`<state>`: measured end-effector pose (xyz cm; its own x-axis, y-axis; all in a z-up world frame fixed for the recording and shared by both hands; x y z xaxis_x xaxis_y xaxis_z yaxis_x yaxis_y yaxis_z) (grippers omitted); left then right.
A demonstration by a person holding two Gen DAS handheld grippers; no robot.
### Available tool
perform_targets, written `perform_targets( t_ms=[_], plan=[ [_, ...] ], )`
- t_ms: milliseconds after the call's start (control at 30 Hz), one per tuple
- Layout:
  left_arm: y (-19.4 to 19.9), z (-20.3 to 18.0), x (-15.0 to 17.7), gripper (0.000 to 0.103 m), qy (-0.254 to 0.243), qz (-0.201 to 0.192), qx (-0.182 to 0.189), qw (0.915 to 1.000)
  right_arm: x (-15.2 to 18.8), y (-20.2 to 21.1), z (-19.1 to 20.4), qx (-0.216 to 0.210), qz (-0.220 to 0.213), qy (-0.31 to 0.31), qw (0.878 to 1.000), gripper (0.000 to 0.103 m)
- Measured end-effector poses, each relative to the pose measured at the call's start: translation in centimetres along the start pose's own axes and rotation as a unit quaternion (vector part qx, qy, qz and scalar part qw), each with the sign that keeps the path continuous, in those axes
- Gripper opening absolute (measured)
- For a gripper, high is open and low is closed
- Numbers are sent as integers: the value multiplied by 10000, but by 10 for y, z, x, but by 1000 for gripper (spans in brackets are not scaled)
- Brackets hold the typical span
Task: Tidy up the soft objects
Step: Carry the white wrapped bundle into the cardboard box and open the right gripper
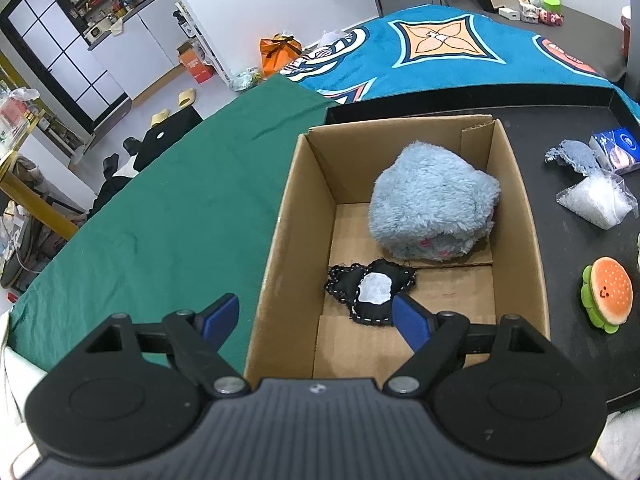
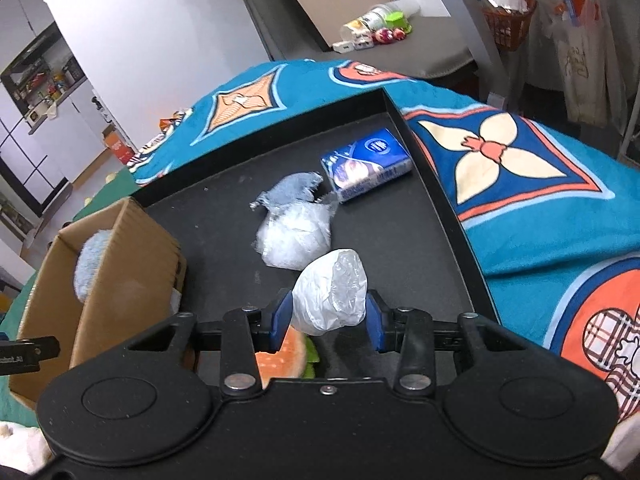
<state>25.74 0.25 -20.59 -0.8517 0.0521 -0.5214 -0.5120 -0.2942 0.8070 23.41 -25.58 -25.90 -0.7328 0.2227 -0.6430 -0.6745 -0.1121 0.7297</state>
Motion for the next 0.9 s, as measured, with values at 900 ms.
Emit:
perform_targets(
  t_ms=[900],
  plan=[
    [-6,43,14,83,734,-109,443,9963,-21,39,79,-367,-529,945,9934,39]
  ],
)
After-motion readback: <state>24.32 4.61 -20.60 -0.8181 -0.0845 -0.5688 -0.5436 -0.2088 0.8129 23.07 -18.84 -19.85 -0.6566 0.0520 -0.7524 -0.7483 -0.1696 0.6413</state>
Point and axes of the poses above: each gripper's, at about its wrist camera, not at the fingertips, and y roughly against the way its jaws point, z to its left, x to its underside, the point moved 7 cm from there along -y, roughly the way its jaws point, and after that the axes turned 6 degrees about y, right-handed, at the moved point
